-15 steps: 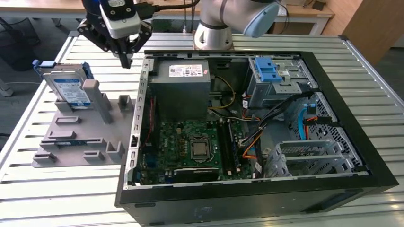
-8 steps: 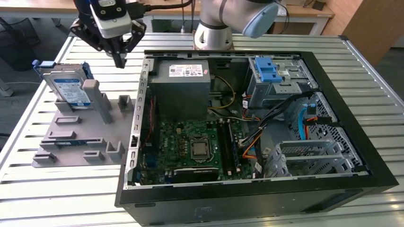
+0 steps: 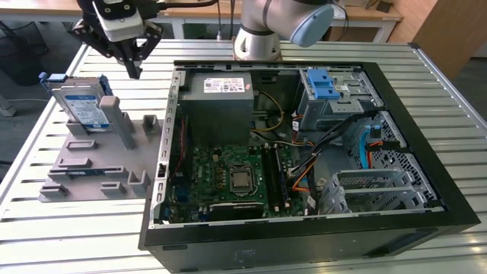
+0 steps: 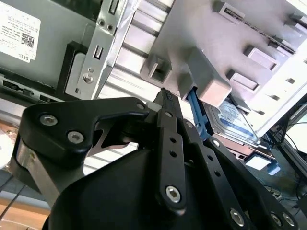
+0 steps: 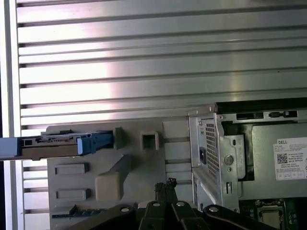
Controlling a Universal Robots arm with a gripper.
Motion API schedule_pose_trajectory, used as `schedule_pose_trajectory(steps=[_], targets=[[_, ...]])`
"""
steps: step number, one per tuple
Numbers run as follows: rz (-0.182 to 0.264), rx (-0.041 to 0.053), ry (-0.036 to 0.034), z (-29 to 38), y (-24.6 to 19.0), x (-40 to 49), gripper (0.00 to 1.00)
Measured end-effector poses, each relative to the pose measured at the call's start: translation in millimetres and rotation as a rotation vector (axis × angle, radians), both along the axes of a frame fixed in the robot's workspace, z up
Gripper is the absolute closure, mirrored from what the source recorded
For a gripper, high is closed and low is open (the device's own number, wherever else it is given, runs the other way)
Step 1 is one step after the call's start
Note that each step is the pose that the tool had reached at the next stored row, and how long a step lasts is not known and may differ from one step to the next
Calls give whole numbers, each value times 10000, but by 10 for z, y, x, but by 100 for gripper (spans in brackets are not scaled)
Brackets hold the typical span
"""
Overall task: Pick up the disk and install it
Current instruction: 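Reach for the disk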
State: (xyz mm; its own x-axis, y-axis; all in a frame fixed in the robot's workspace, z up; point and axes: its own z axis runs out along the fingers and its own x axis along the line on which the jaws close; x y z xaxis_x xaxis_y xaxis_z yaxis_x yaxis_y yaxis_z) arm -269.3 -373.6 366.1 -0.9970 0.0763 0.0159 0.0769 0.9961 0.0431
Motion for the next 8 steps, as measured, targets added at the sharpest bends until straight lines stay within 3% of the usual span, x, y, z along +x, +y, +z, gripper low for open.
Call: schedule_pose_trajectory(steps=[4,8], targets=[[0,0,13,-7,63,-101,89],[0,1,13,-19,100,-263,89]])
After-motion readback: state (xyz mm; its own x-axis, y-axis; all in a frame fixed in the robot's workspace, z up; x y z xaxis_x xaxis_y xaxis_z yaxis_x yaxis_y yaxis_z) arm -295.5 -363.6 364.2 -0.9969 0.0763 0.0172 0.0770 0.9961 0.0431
